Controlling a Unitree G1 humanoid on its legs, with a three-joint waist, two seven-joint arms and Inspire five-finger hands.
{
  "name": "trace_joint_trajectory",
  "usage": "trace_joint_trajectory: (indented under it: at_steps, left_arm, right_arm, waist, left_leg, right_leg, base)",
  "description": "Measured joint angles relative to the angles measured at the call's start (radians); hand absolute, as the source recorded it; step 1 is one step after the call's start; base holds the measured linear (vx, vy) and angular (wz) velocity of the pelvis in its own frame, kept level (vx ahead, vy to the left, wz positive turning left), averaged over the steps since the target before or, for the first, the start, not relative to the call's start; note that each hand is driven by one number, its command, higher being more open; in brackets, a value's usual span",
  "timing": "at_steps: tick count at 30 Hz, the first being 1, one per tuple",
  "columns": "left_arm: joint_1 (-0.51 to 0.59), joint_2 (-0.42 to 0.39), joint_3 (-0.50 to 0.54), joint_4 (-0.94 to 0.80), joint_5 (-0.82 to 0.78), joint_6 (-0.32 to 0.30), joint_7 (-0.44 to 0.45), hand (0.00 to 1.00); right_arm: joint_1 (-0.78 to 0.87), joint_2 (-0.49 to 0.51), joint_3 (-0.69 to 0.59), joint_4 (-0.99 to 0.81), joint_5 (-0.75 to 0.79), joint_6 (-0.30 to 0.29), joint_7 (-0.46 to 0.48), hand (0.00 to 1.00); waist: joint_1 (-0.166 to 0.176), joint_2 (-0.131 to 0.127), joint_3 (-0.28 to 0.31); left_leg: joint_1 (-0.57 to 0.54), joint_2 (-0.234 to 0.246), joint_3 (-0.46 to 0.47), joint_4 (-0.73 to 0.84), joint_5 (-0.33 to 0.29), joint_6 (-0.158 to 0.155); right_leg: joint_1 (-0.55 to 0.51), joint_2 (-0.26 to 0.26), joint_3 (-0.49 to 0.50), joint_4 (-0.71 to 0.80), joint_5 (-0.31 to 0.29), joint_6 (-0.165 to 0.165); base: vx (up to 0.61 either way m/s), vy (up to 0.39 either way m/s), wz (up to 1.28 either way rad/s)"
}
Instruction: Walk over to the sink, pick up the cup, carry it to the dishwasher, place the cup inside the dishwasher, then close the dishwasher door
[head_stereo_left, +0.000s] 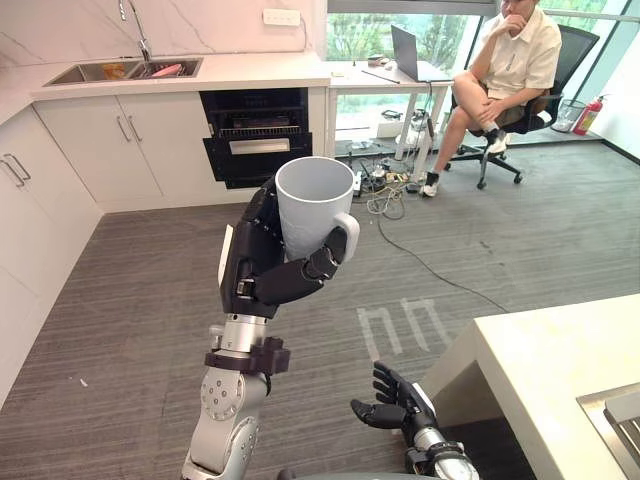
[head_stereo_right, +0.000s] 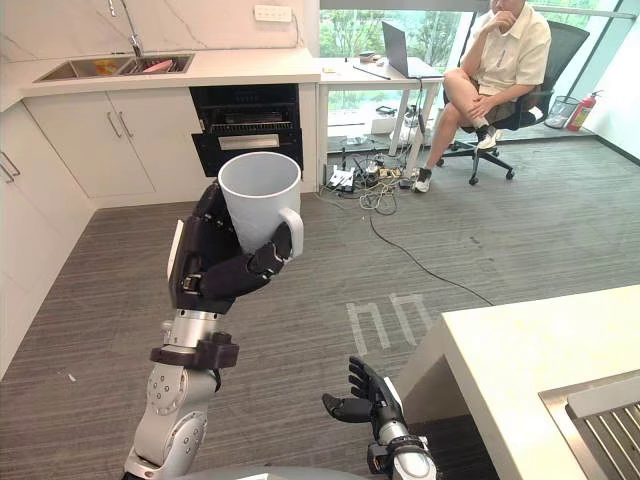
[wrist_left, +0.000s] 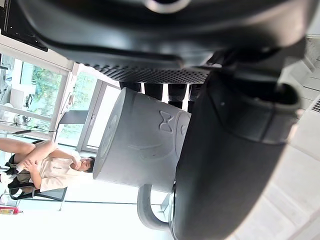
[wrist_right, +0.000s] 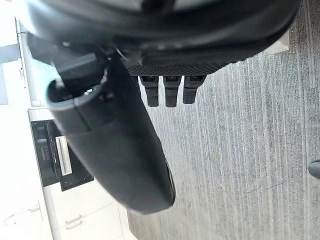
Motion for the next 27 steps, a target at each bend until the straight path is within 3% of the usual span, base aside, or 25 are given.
trace_joint_trajectory:
  at_steps: [6, 12, 13, 16, 18, 22, 24, 25, 26, 27]
  left_arm:
    - [0.077, -0.034, 0.007, 0.081, -0.034, 0.002, -0.009, 0.30]
    - [0.135, -0.058, 0.069, 0.145, -0.070, 0.041, 0.010, 0.30]
    - [0.154, -0.056, 0.090, 0.144, -0.071, 0.042, 0.008, 0.30]
    - [0.172, -0.045, 0.139, 0.143, -0.106, 0.041, -0.011, 0.30]
    - [0.176, -0.046, 0.163, 0.138, -0.117, 0.035, -0.047, 0.30]
    - [0.191, -0.045, 0.195, 0.134, -0.126, 0.000, -0.062, 0.30]
    - [0.188, -0.043, 0.195, 0.128, -0.125, -0.019, -0.063, 0.30]
    - [0.180, -0.054, 0.183, 0.128, -0.124, -0.021, -0.068, 0.30]
    - [0.180, -0.047, 0.161, 0.126, -0.124, -0.021, -0.071, 0.30]
    - [0.180, -0.040, 0.147, 0.124, -0.124, -0.021, -0.073, 0.30]
  right_arm:
    - [0.092, 0.006, -0.010, -0.052, 0.003, 0.023, 0.008, 0.90]
    - [0.045, -0.009, -0.074, -0.059, 0.004, 0.027, 0.037, 0.90]
    - [0.042, -0.011, -0.087, -0.059, 0.004, 0.027, 0.037, 0.90]
    - [0.045, -0.023, -0.126, -0.059, 0.004, 0.027, 0.019, 0.90]
    - [0.040, -0.047, -0.164, -0.056, 0.004, 0.027, 0.001, 0.90]
    - [0.006, -0.047, -0.175, -0.039, 0.004, 0.026, -0.020, 0.90]
    - [-0.014, -0.043, -0.198, -0.017, 0.004, 0.025, -0.022, 0.90]
    - [-0.025, -0.056, -0.210, -0.011, 0.003, 0.026, -0.027, 0.90]
    - [-0.012, -0.055, -0.224, 0.004, 0.003, 0.026, -0.043, 0.90]
    - [-0.004, -0.054, -0.232, 0.018, 0.003, 0.026, -0.050, 0.90]
  waist:
    - [-0.014, 0.011, -0.024]
    - [-0.003, 0.017, -0.011]
    - [0.000, 0.018, -0.008]
    - [0.002, 0.006, 0.008]
    - [0.016, 0.022, 0.023]
    - [0.021, 0.019, 0.051]
    - [0.014, -0.001, 0.078]
    - [-0.003, 0.019, 0.105]
    - [-0.011, 0.013, 0.113]
    - [-0.016, 0.011, 0.116]
  left_leg:
    - [0.011, 0.010, -0.002, 0.000, 0.007, -0.018]
    - [-0.024, -0.013, -0.104, -0.001, 0.026, -0.019]
    - [-0.025, -0.023, -0.130, -0.001, 0.014, -0.013]
    - [-0.048, -0.023, -0.030, 0.034, -0.003, 0.010]
    - [-0.086, -0.033, 0.003, 0.106, -0.028, 0.032]
    - [-0.107, -0.069, -0.001, 0.170, -0.075, 0.053]
    - [-0.138, -0.067, 0.068, 0.298, -0.150, 0.078]
    - [-0.165, -0.052, 0.069, 0.398, -0.211, 0.089]
    - [-0.140, -0.078, 0.049, 0.409, -0.229, 0.100]
    - [-0.123, -0.088, 0.035, 0.397, -0.231, 0.103]
  right_leg:
    - [0.028, -0.031, -0.197, -0.021, -0.002, 0.002]
    - [0.037, -0.047, -0.321, 0.005, -0.029, 0.009]
    - [0.052, -0.056, -0.353, 0.006, -0.034, 0.015]
    - [0.087, -0.091, -0.460, 0.007, -0.044, 0.036]
    - [0.085, -0.131, -0.507, 0.061, -0.065, 0.062]
    - [0.056, -0.189, -0.486, 0.166, -0.103, 0.065]
    - [0.027, -0.251, -0.496, 0.271, -0.135, 0.083]
    - [-0.027, -0.289, -0.487, 0.471, -0.145, 0.069]
    - [-0.099, -0.349, -0.452, 0.675, -0.092, -0.016]
    - [-0.132, -0.360, -0.422, 0.751, -0.046, -0.054]
  base:
    - [0.04, -0.053, 0.10]
    - [0.00, -0.031, 0.52]
    - [-0.01, 0.013, 0.80]
    - [-0.02, 0.034, 1.05]
    - [0.02, 0.094, 0.79]
    - [0.02, 0.158, 0.26]
    - [0.02, 0.165, 0.22]
    - [0.00, 0.169, 0.50]
    - [0.00, 0.179, 0.57]
    - [0.04, 0.222, 0.67]
